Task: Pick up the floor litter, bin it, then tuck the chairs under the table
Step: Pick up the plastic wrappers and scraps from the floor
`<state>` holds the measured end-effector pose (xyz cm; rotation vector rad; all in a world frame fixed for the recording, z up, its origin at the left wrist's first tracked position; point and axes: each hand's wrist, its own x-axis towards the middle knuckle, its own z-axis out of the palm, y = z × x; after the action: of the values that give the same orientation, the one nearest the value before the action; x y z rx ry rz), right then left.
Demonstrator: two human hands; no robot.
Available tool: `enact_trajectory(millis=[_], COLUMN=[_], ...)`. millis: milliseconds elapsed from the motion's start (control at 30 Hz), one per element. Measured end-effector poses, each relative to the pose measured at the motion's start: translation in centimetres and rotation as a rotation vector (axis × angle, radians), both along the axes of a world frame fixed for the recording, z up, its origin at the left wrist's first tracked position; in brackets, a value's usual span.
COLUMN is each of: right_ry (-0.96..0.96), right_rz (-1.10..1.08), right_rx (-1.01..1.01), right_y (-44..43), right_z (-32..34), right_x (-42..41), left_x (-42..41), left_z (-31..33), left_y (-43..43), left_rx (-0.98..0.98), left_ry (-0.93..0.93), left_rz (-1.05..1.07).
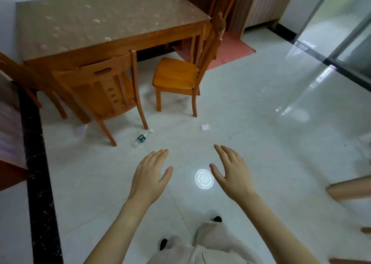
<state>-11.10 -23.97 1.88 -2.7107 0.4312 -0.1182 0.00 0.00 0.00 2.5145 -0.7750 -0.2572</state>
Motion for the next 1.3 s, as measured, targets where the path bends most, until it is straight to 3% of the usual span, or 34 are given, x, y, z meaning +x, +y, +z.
enact_trajectory(millis=[267, 633, 800, 1100, 1300], right_ry=[-0.077, -0.028, -0.02, -0.039, -0.036], right_rz=[-0.102, -0.156, -0.206, -0.249, -0.33], right_rx=[0.058, 0.092, 0.117, 0.123, 0.066], right_y=[-10.1, -33.6, -41.3, -54.6, -65.3], right_z=[-1.4, -1.1, -1.2, -2.9, -1.5], right_x=[0.9, 2.8, 5.4, 16.1, 26.9], left_x=[3.1, 5.6, 8.9, 21.5, 35.0], left_z=[-0.4, 1.1, 2.2, -1.8, 0.2], left_y=[-10.3, -37.9, -46.6, -58.5, -70.9], left_rx=[0.021, 0.018, 0.018, 0.022, 0.001], left_ry=[-0.018, 0.029, 0.024, 0.045, -0.022], left_rz=[-0.08, -0.176, -0.232, -0.247, -0.37])
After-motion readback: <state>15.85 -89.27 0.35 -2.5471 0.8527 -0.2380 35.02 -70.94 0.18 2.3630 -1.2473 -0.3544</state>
